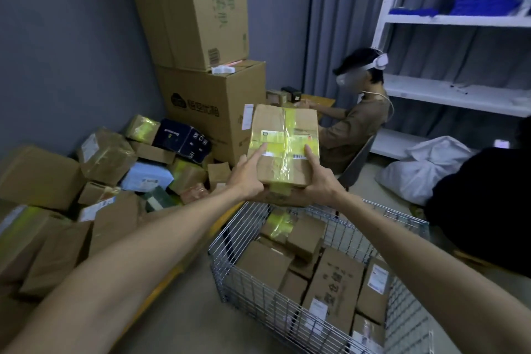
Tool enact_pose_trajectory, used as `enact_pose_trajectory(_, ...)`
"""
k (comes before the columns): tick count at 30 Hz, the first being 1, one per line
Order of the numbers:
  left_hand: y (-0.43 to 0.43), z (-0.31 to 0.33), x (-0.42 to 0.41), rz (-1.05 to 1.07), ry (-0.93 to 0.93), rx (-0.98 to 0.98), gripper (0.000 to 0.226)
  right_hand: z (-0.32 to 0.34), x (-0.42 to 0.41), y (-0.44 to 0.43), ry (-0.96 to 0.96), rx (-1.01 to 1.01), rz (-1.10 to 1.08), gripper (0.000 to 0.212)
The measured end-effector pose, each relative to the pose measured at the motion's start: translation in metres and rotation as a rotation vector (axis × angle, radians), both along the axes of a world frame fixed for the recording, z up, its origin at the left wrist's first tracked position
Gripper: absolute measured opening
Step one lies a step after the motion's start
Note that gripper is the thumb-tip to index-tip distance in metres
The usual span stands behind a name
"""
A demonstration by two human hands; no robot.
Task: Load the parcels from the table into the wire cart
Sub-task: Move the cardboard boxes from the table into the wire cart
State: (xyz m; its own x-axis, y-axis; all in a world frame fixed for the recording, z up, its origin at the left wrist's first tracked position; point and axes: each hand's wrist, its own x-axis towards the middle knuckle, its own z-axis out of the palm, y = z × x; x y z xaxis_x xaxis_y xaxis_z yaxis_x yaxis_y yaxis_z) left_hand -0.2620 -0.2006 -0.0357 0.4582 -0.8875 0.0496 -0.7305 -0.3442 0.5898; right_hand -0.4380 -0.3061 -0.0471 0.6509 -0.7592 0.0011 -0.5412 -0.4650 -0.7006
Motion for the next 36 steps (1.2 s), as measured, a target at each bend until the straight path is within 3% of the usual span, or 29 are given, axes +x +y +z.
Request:
enact_pose_trajectory(17,-0.168,-0.103,-0.115,-0.375,0.066,0.168,0.113,-0.086,-0.146,-0.094,0.044,0.188,-0.276,0.128)
enact_pose_trajectory(29,-0.285,-0.198,-0.089,-0.538,0.225,0.305,0.113,-0.172,-0.120,-0.186,0.167,0.338,-0.420,0.133)
enact_pose_trajectory(36,-0.320,-0.292,-0.071,-0.587,0.306,0.464,0.120,-0.252,-0.101,-0.215,0.214,0.505,-0.464,0.131)
